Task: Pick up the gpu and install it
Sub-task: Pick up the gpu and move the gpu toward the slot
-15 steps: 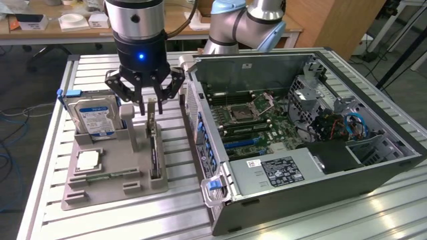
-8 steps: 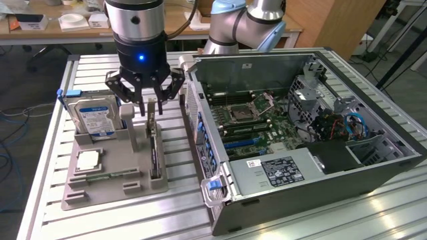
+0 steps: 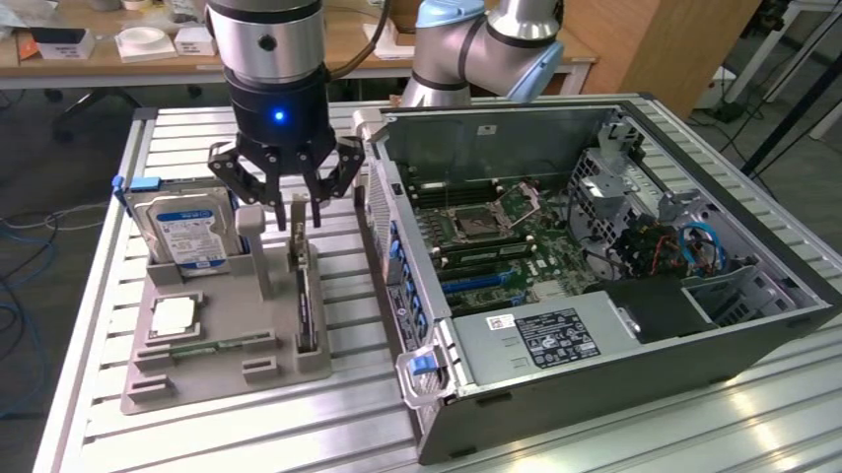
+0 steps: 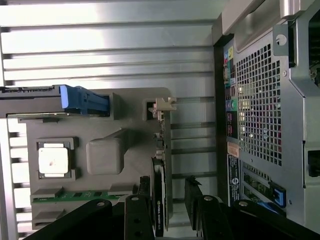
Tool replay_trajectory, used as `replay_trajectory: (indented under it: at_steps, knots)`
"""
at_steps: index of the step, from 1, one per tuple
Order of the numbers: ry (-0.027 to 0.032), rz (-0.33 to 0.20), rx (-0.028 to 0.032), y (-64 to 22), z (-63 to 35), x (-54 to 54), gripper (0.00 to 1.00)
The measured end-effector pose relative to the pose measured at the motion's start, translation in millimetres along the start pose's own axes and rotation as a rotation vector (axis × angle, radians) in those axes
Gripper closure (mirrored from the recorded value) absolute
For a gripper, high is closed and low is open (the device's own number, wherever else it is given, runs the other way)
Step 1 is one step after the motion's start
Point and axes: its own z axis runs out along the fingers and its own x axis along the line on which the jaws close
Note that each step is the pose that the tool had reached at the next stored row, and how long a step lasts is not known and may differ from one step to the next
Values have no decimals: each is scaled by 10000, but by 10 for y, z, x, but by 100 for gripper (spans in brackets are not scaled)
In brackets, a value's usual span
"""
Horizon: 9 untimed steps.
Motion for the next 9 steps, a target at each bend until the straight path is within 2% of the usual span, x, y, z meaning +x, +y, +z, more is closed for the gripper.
replay_trajectory:
  at_steps: [9]
  knots:
    - [-1,0,13,0,17,0,59]
